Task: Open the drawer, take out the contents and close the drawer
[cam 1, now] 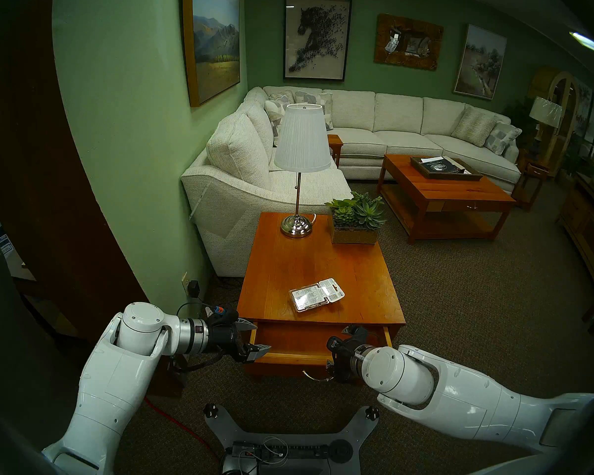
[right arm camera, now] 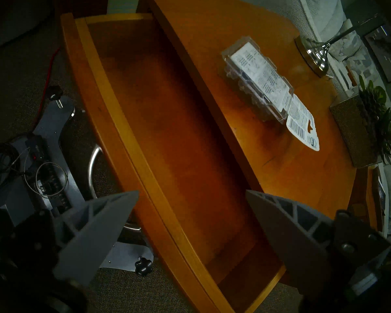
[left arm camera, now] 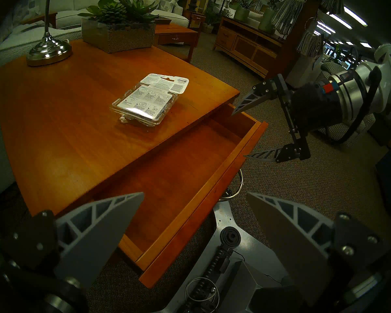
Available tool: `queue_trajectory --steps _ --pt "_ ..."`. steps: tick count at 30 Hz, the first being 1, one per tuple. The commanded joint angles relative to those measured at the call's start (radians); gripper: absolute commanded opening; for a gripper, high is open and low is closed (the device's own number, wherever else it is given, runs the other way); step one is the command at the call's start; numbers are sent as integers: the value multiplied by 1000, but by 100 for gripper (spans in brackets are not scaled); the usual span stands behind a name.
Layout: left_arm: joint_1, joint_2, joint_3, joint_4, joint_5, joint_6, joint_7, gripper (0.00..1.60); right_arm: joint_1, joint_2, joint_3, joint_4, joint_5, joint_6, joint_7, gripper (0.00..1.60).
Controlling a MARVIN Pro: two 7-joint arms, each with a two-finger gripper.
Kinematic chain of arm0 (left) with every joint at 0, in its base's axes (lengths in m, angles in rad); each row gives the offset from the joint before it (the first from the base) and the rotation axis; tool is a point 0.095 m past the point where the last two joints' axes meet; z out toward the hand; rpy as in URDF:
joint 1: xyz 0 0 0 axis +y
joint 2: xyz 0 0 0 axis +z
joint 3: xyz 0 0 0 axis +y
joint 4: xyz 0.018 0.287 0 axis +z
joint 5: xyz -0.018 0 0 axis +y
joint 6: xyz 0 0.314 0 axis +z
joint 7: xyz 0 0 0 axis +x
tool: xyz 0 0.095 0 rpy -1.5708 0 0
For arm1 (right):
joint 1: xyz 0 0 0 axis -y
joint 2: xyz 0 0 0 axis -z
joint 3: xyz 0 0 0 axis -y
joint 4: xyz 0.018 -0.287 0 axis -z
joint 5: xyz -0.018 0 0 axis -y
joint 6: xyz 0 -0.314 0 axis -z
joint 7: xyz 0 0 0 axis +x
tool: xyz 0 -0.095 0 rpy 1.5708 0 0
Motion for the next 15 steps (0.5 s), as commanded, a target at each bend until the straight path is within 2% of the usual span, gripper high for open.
queue_trajectory --steps 1,5,15 --pt "-21 1 -6 -24 -6 -2 -4 160 -29 60 33 -107 49 -3 24 160" --pt "-21 0 -7 -24 -6 -2 -4 160 -32 56 36 -95 74 -18 43 160" --pt "-21 0 -7 -24 -6 -2 -5 160 6 -10 -2 -2 74 -44 93 160"
